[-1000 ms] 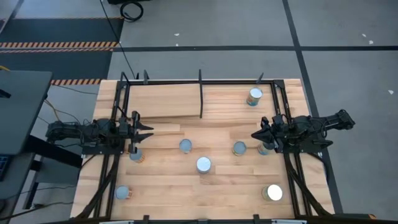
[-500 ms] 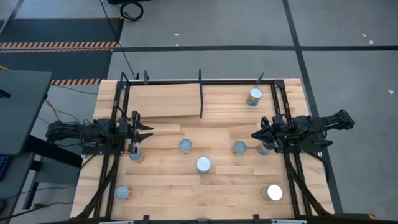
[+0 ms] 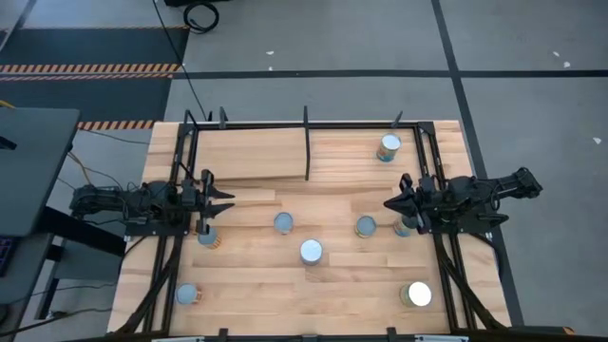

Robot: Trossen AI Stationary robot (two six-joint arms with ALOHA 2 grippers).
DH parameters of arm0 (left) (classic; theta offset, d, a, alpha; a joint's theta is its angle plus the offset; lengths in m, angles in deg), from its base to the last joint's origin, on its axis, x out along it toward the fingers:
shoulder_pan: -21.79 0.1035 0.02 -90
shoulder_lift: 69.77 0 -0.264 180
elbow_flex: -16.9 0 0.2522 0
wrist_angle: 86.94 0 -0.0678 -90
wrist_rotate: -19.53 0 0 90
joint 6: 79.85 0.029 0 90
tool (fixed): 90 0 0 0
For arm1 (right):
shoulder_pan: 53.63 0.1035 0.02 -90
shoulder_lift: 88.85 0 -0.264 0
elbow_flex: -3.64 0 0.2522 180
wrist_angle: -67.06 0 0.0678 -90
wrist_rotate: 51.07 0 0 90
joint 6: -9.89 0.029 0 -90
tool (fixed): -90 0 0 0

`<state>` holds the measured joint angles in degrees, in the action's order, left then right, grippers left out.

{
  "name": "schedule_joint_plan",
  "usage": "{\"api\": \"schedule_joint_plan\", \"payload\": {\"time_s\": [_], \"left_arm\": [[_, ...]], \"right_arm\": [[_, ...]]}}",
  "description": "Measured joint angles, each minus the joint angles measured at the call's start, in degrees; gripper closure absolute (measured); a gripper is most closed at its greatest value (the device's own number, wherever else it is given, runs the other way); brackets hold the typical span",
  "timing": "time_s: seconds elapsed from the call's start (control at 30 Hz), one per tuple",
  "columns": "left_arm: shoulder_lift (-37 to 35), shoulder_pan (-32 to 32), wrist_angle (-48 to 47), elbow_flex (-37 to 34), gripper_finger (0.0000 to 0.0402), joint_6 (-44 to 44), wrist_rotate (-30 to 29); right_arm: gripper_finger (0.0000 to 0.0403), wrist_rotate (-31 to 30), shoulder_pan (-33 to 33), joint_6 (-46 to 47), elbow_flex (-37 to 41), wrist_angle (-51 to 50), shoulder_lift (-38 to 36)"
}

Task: Pick and place cans onto a shelf
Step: Put the canned peas on the shelf

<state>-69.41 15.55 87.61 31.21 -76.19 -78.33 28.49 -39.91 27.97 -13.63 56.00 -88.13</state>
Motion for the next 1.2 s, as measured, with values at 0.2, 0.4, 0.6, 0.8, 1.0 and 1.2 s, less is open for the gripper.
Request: {"api": "schedule_joint_plan", "payload": {"time_s": [0.2, 0.4, 0.6, 0.8, 1.0, 1.2], "left_arm": [[0.0, 0.0, 0.0, 0.0, 0.0296, 0.0, 0.0], [0.0, 0.0, 0.0, 0.0, 0.0296, 0.0, 0.0], [0.0, 0.0, 0.0, 0.0, 0.0296, 0.0, 0.0], [0.0, 0.0, 0.0, 0.0, 0.0296, 0.0, 0.0], [0.0, 0.0, 0.0, 0.0, 0.0296, 0.0, 0.0], [0.0, 0.0, 0.0, 0.0, 0.0296, 0.0, 0.0]], "right_arm": [[0.0375, 0.0, 0.0, -4.0, 0.0, 3.7, 0.0], [0.0375, -1.6, 0.0, -6.2, 0.0, 16.7, 1.7], [0.0375, -2.1, 1.0, -8.9, 0.0, 31.1, 13.5], [0.0375, -7.1, 4.4, -10.1, -9.2, 37.1, 38.5], [0.0345, -8.0, 6.6, -12.6, -25.9, 30.7, 63.2], [0.0247, -7.0, 8.0, -11.5, -43.3, 8.5, 79.6]]}}
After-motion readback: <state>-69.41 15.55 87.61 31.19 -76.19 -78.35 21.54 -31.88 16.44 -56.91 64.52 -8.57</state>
